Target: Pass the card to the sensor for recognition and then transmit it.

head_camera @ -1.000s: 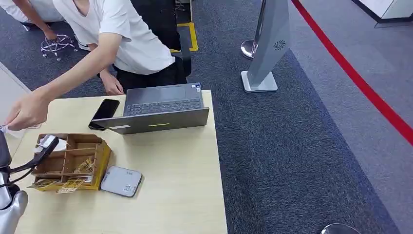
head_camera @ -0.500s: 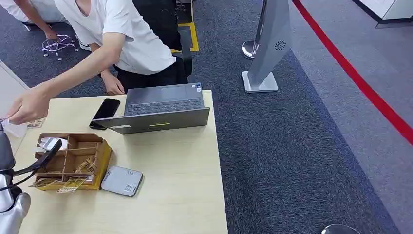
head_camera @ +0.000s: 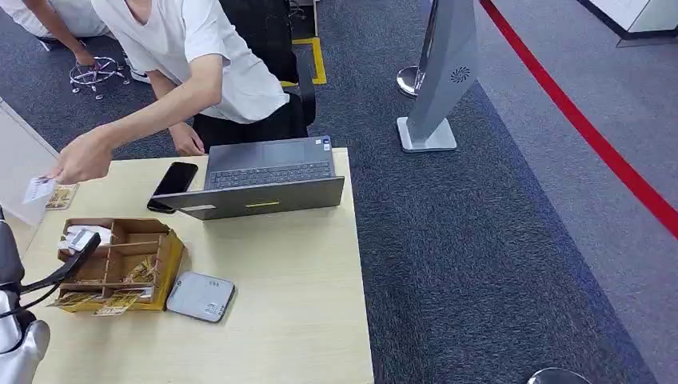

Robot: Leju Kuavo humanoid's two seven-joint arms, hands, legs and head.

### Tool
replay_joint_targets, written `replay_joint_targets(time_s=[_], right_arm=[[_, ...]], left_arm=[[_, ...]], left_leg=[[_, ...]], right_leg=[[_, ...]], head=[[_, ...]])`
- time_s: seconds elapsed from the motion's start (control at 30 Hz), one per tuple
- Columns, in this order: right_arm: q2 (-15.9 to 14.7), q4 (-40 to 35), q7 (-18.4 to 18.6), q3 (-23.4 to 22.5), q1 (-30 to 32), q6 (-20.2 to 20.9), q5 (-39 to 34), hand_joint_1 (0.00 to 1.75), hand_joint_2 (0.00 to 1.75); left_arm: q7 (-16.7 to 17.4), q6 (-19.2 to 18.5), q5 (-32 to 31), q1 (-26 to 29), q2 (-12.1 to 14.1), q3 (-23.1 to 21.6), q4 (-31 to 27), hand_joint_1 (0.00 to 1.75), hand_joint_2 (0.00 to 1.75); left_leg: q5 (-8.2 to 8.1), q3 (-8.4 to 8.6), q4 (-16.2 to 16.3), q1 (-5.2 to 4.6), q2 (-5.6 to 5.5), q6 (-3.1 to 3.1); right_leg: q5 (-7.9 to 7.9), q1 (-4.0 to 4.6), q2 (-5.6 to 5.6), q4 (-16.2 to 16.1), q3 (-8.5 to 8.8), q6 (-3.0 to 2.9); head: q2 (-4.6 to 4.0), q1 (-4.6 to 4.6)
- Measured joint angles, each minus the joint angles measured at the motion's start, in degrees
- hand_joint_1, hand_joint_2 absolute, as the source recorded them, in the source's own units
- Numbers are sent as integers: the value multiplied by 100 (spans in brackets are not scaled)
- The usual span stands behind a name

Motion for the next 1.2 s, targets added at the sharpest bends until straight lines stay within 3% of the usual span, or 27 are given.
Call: replay_joint_targets(time_s=[0.37, 0.5, 0.57, 0.63, 0.7, 0.77, 0.8, 0.83, 0.9, 0.97, 1.07, 1.1, 1.2], right_arm=[[0, 0, 0, 0, 0, -2, 2, 0, 175], [2, 0, 61, -33, 0, -48, -138, 0, 175], [7, 2, 90, -92, 2, -129, -216, 0, 175], [20, 2, 101, -136, 16, -160, -286, 0, 175], [26, 2, 114, -192, 32, -208, -325, 0, 175], [44, 2, 122, -262, 31, -254, -411, 0, 175], [50, 2, 129, -282, 32, -271, -424, 0, 175], [57, 2, 131, -312, 34, -315, -424, 0, 175], [70, 2, 138, -363, 34, -321, -511, 0, 175], [72, 2, 140, -363, 34, -321, -529, 0, 175], [72, 2, 123, -382, 38, -339, -601, 0, 175], [72, 2, 120, -385, 38, -341, -606, 0, 175], [74, 2, 101, -417, 39, -354, -614, 0, 175]], left_arm=[[26, 0, 0, 44, -11, 15, -88, 0, 175], [-571, 4, 2, 360, -357, 199, -659, 0, 175], [-393, 7, 0, 754, -505, 197, -1184, 0, 175], [45, 7, 0, 1085, -492, 175, -1682, 0, 175], [178, 7, -2, 1344, -441, 149, -2204, 0, 175], [-351, 7, -4, 1717, -498, 149, -2836, 0, 175], [-874, 7, -4, 1910, -626, 182, -3127, 0, 175], [-1650, 7, -4, 2092, -914, 311, -3476, 0, 175], [-2718, 7, -2, 2385, -1417, 552, -3938, 0, 175], [-2822, 7, 0, 2480, -1552, 632, -4064, 0, 175], [-3080, 7, 0, 2654, -1977, 888, -4431, 0, 175], [-3107, 7, 0, 2666, -1979, 901, -4451, 0, 175], [-3434, 4, 0, 2877, -2433, 1078, -4715, 0, 175]], left_leg=[[0, 0, 0, 0, 0, 0], [-1, 0, 1, -5, -1, 1], [-3, -1, 1, -7, 5, 3], [-7, -5, 1, -6, 15, 6], [-7, -6, 1, -6, -1, 6], [-7, -8, 0, -6, -5, 7], [-9, -8, 0, -9, -6, 6], [-10, -9, 0, -13, -11, 7], [-13, -11, 1, -15, -13, 12], [-14, -12, 1, -15, -9, 12], [-13, -10, 2, -17, -17, 13], [-13, -10, 2, -17, -18, 14], [-9, -13, 2, -15, -37, 17]], right_leg=[[0, 0, 0, 0, -1, 0], [0, -6, -1, -1, 2, 0], [-1, -7, 4, -1, -2, 1], [-1, -6, 12, -2, -11, 1], [-7, -6, -4, -3, -9, 2], [-9, -7, -10, -3, -6, 2], [-11, -10, -10, -4, -4, 5], [-12, -14, -15, -6, -2, 6], [-12, -15, -17, -9, 1, 10], [-10, -15, -15, -12, -1, 11], [-7, -17, -22, -13, 2, 15], [-7, -17, -23, -13, 3, 15], [-7, -15, -44, -13, 7, 15]], head=[[0, 0], [0, 0], [0, 7], [0, 4], [0, 4], [0, 0], [0, -7], [0, -7], [0, 13], [0, 33], [0, 15], [0, 15], [0, 18]])
